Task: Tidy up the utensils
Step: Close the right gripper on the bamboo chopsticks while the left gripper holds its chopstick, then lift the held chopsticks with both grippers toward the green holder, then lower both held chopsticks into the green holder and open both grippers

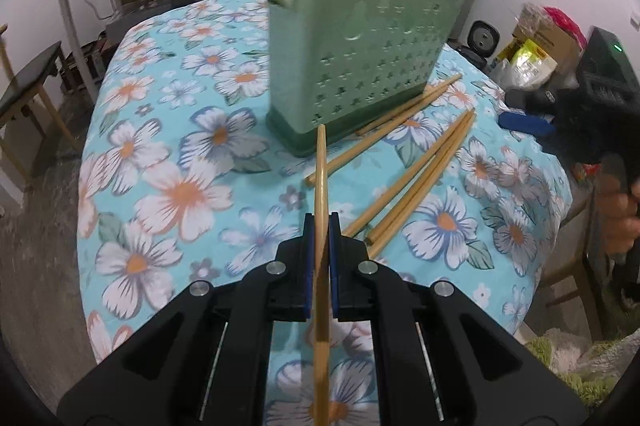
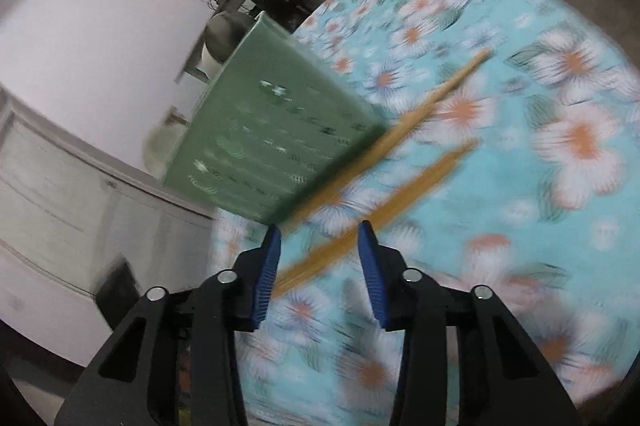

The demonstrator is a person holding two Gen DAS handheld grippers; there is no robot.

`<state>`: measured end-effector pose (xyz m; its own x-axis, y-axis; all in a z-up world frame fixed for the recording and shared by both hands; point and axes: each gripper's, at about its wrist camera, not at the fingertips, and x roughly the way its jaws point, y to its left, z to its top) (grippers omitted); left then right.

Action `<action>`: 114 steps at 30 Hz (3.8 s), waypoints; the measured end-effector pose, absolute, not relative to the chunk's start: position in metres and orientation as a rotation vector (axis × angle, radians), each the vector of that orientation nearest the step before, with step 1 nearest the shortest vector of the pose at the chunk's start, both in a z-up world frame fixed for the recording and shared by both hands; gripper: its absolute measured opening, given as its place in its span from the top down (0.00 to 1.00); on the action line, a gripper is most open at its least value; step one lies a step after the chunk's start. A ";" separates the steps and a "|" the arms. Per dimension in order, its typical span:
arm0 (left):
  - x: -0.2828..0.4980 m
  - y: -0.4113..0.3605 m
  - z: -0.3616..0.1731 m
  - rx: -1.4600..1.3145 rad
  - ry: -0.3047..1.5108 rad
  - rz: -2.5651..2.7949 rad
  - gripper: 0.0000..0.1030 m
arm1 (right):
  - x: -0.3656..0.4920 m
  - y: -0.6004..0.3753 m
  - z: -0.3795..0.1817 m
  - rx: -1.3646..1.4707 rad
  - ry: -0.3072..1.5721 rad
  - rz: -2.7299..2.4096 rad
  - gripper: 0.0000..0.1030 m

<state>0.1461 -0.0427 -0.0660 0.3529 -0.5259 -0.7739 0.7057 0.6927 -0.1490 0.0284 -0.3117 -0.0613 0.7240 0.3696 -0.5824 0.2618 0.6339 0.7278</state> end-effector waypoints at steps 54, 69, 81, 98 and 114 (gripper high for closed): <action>0.161 -0.014 -0.047 0.066 0.866 -0.888 0.94 | 0.057 -0.319 -0.075 1.061 0.672 -0.135 0.92; 0.159 0.001 0.074 -0.113 0.623 -1.034 0.95 | 0.016 -0.279 0.026 0.486 0.497 -0.150 0.93; 0.171 -0.036 0.168 -0.227 0.250 -1.111 0.95 | 0.004 -0.272 0.054 0.396 0.433 -0.166 0.93; 0.224 -0.138 0.150 -0.272 0.189 -1.029 0.95 | 0.008 -0.292 0.042 0.430 0.455 -0.172 0.93; 0.230 -0.144 0.102 -0.186 0.259 -0.961 0.73 | 0.006 -0.299 0.039 0.441 0.455 -0.168 0.93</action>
